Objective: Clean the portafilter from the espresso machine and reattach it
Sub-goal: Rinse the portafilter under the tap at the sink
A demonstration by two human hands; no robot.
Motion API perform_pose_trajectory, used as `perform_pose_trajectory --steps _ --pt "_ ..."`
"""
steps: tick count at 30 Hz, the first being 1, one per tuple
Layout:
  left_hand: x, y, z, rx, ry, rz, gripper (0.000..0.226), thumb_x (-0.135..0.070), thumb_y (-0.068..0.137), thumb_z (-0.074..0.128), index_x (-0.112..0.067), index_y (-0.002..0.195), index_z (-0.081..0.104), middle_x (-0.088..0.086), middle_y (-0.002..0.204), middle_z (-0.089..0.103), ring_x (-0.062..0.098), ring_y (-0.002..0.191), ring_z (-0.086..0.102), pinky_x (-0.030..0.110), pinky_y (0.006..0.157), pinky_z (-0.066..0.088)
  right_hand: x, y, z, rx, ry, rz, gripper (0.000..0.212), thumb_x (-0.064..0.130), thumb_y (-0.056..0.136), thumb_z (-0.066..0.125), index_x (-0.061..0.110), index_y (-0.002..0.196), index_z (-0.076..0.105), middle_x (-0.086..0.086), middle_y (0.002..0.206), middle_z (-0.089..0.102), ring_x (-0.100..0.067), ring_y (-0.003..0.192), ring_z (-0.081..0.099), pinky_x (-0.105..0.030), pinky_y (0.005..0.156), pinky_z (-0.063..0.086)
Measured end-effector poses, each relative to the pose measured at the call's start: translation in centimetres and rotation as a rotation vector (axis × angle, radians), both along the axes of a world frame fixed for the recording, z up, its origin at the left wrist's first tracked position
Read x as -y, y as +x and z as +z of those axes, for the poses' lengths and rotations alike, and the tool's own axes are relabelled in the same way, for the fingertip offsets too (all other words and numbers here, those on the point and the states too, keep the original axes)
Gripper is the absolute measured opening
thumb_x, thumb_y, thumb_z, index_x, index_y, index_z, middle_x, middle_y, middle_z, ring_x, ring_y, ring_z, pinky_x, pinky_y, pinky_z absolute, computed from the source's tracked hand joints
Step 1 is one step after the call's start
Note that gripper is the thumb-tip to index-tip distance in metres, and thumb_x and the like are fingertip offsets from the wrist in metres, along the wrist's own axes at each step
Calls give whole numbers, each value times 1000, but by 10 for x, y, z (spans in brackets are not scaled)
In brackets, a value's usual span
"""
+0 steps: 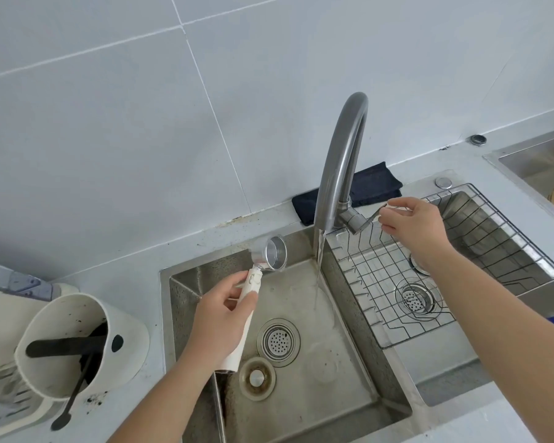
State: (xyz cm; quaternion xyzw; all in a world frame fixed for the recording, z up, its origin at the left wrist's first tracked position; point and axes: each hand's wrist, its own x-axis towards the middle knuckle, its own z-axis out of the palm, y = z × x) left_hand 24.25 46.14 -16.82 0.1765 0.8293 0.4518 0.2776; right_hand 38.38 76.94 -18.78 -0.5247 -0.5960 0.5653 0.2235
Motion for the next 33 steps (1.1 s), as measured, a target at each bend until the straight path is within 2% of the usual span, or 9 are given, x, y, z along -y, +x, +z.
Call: perform_pose_trajectory --steps 1,3,7,9,11,15,17,23,33 --pt "0 1 0 74 31 49 34 -17 88 66 -47 104 67 -4 85 74 17 76 71 27 59 51 0 0 0 -12 -15 -3 31 20 82 72 15 111 66 -3 95 75 -16 87 73 -41 86 59" --pt "-1 5 1 235 102 143 32 -11 89 65 -37 107 69 -3 83 76 19 73 73 36 61 56 3 -1 1 -50 -41 -12 30 18 81 73 12 110 67 -5 97 73 -16 90 72 -33 85 59" --pt "-2 10 4 442 232 248 25 -8 92 62 -24 109 70 10 90 74 17 70 72 31 60 57 7 -1 1 -167 -141 -60 38 18 83 74 8 119 66 -7 105 72 -16 98 70 -31 92 56" --pt "-2 12 5 490 261 271 23 -9 92 62 -21 110 71 12 92 75 18 72 72 32 62 57 10 -1 1 -255 -233 -109 27 17 87 71 7 111 66 -10 107 70 -20 102 70 -35 95 54" --pt "-2 14 7 515 280 277 22 -8 92 62 -20 108 71 12 93 75 18 72 72 34 65 57 12 -3 2 -326 -303 -154 17 16 90 67 7 104 64 -12 111 69 -23 104 68 -36 96 54" --pt "-1 17 9 523 291 265 24 -9 93 61 -21 110 71 15 99 74 18 73 73 37 71 55 12 -8 5 -380 -382 -183 46 21 94 61 -2 132 52 -16 130 60 -26 113 63 -37 98 52" --pt "1 19 9 525 291 264 25 -9 93 61 -20 113 70 14 97 74 18 74 73 36 71 55 12 -9 6 -385 -394 -170 53 26 95 59 -4 137 47 -17 133 58 -27 117 61 -35 95 53" --pt "10 23 13 523 311 291 24 -10 93 62 -23 110 72 11 92 74 16 73 73 34 67 54 13 -11 13 -392 -422 -180 49 31 98 55 -3 133 51 -17 129 60 -28 115 62 -35 95 53" --pt "29 36 15 535 325 369 24 -11 92 63 -21 112 71 2 80 77 14 70 74 31 60 55 14 -25 24 -335 -389 -120 54 36 99 49 -2 137 47 -17 139 54 -27 120 58 -34 96 52"
